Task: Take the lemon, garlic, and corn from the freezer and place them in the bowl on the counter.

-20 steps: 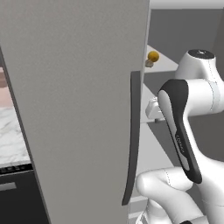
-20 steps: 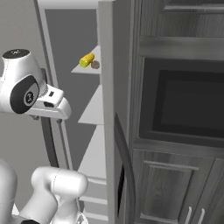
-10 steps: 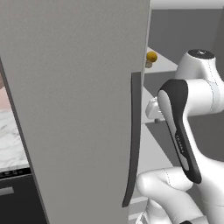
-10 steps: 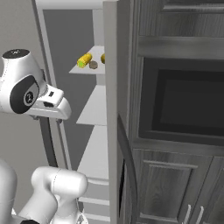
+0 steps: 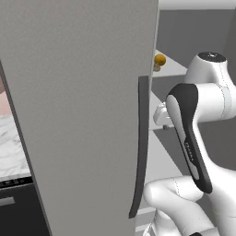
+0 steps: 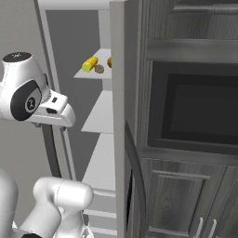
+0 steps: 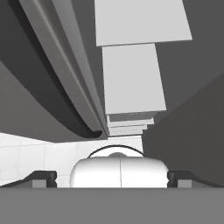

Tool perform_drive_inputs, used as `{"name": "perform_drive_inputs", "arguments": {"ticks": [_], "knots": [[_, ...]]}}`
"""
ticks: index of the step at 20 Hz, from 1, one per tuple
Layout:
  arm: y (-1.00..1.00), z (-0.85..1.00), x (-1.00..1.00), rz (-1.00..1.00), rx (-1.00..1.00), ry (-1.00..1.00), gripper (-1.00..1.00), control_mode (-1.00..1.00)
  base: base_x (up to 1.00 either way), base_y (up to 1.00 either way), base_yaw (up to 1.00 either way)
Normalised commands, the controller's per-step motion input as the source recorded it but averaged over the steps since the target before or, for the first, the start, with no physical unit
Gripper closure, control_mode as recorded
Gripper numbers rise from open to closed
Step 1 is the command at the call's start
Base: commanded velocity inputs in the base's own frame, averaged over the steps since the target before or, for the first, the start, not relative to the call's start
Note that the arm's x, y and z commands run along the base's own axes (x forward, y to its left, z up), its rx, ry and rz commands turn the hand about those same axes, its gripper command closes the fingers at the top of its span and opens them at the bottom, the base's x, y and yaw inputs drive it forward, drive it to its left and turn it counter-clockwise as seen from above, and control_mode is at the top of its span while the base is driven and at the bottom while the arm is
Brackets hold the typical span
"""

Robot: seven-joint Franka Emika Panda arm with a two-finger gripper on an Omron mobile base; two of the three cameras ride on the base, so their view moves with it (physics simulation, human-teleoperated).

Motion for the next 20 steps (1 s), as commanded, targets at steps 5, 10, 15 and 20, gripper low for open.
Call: {"name": "perform_drive_inputs", "arguments": {"ticks": [5, 10, 15, 20], "knots": [[0.0, 0.0, 0.0, 0.0, 0.0, 0.0, -1.0, -1.0, 0.0, 0.0, 0.0], [-0.31, 0.0, 0.0, 0.01, 0.02, -0.02, -1.0, -1.0, 0.0, 0.0, 0.0], [-0.59, 0.0, -0.02, 0.0, 0.01, -0.09, -1.0, -1.0, 0.0, 0.0, 0.0], [-0.33, 0.0, 0.0, 0.0, 0.01, -0.29, -1.0, -1.0, 0.0, 0.0, 0.0]]}}
